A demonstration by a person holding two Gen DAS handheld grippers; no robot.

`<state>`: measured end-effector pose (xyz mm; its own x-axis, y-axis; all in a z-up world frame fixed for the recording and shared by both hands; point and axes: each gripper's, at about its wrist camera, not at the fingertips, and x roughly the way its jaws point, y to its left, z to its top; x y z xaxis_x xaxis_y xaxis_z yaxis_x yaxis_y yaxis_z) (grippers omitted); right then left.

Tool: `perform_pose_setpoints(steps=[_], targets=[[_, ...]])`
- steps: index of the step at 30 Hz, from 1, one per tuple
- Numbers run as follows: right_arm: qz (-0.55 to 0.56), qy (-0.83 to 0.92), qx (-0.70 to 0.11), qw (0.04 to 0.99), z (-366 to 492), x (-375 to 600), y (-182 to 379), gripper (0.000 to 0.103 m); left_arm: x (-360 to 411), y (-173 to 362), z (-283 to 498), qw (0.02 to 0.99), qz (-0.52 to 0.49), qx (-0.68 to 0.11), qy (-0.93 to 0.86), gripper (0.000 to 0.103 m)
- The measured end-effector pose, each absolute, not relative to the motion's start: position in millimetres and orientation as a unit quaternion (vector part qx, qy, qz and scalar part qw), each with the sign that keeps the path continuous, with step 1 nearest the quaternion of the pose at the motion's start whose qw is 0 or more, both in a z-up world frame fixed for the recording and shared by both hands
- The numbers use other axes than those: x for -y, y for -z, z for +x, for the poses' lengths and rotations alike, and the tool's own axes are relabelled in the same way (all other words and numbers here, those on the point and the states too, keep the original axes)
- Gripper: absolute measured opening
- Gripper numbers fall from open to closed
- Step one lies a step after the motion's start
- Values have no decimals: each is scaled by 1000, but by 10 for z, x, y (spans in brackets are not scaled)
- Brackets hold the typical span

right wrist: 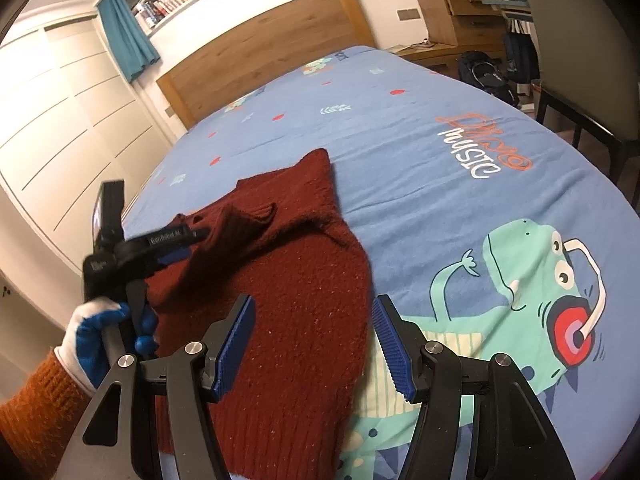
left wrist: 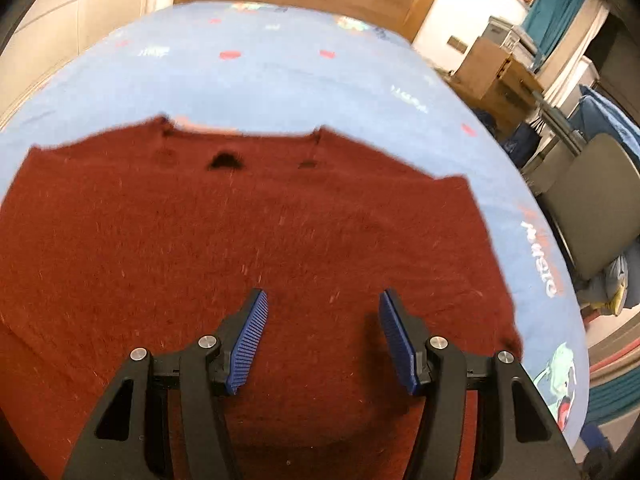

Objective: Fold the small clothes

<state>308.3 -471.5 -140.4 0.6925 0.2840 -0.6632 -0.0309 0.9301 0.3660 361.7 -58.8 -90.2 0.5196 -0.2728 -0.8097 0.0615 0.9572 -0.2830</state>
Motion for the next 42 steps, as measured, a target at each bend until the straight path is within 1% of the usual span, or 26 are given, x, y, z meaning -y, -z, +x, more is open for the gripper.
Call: perform_pose_setpoints(steps=[2,4,6,10,11,14,16,18,21,26,28,30,34,42], targets=[[165,-87,-384,904,3089,4708,1417,63,650,951,3557,861,-109,-484,109,53],[165,-87,-386,903,3089,4699,1433,63,777,961,3499,860,-84,-487,127,55],[165,-86,-388,903,3088,4697,1439,63,857,941,3469,862,-64,-485,134,55],[163,-86,-385,904,3089,4686,1420,63,623,851,3469,881,-65,-462,82,56],[163,-86,-385,904,3094,4684,1416,63,573,880,3499,882,-65,-462,65,59],[162,-86,-387,904,3119,4659,1425,63,528,1064,3487,866,-63,-491,68,59],[161,-89,-388,903,3130,4623,1424,63,550,1027,3392,869,-54,-485,81,59],[158,-93,-388,903,3133,4582,1411,63,438,950,3378,876,-65,-472,74,59],[148,-94,-387,905,3114,4545,1378,63,60,878,3473,886,-77,-456,18,59],[152,-84,-384,907,3079,4586,1347,63,-526,957,3579,879,-84,-465,-61,59],[152,-83,-385,907,3079,4576,1338,63,-606,1043,3536,873,-88,-475,-66,59],[144,-85,-386,907,3073,4536,1312,63,-547,1095,3470,871,-71,-482,-58,59],[134,-89,-383,910,3041,4456,1218,64,-440,941,3308,874,-57,-481,-32,59],[124,-97,-378,912,2832,4342,1025,63,-345,359,2762,894,-23,-448,-20,59]])
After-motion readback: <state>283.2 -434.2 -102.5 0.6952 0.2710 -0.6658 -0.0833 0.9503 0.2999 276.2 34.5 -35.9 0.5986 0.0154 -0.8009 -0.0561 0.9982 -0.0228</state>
